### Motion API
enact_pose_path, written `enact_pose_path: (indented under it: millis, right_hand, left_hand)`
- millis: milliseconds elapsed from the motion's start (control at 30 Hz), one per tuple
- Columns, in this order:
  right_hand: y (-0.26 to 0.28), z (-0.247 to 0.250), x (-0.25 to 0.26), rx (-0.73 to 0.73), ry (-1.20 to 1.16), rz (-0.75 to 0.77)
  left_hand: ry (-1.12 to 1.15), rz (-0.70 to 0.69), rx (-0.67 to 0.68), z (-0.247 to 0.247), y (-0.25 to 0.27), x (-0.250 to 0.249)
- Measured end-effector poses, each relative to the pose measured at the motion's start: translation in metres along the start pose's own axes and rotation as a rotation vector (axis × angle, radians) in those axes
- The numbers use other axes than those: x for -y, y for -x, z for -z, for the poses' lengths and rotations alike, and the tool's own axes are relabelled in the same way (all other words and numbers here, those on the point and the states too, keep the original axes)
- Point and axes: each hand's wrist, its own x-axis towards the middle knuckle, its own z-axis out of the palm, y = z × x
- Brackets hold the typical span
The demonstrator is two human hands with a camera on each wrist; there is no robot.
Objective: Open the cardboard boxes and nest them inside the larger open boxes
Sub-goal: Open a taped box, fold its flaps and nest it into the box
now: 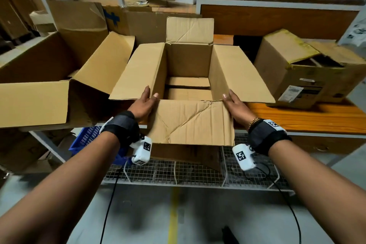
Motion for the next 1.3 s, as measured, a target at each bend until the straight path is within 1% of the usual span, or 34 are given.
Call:
enact_pose_path:
  millis: [133, 267, 367, 467, 667, 767, 867, 967, 1100, 1300]
  right_hand:
    - [-0.009, -0.009, -0.006, -0.088, -0.143, 0.023]
    - [-0.019, -0.016, -0.007, -0.16, -0.152, 0.031]
    - [-0.021, -0.02, -0.007, -0.153, -0.176, 0.002]
    - [-0.021, -0.018, -0.006, -0.136, -0.188, -0.01]
    - [-0.015, -0.015, 0.003, -0.158, -0.24, 0.057]
    - [-0.009, -0.013, 0.014, -0.15, -0.294, 0.091]
    - [-0.004, -0.008, 0.032, -0.161, -0.317, 0.145]
    - [0.002, -0.001, 0.06, -0.175, -0.311, 0.227]
    - [0.012, 0.004, 0.097, -0.161, -0.309, 0.299]
    - [0.024, -0.003, 0.157, -0.125, -0.327, 0.398]
  left_hand:
    - [0.098, -0.087, -0.019, -0.007, -0.011, 0.003]
    - [0.162, -0.117, -0.083, -0.015, -0.025, 0.006]
    - [0.163, -0.138, -0.106, -0.018, -0.03, 0.004]
    - [0.231, -0.149, -0.118, -0.017, -0.033, 0.002]
    - [0.358, -0.142, -0.101, 0.001, -0.022, -0.005]
    - [0.333, -0.159, -0.127, 0.015, -0.013, -0.011]
    - [0.324, -0.205, -0.189, 0.031, 0.001, -0.025]
    - [0.348, -0.242, -0.237, 0.052, 0.017, -0.04]
    - [0.362, -0.296, -0.32, 0.083, 0.042, -0.059]
    - [0.327, -0.296, -0.451, 0.138, 0.083, -0.077]
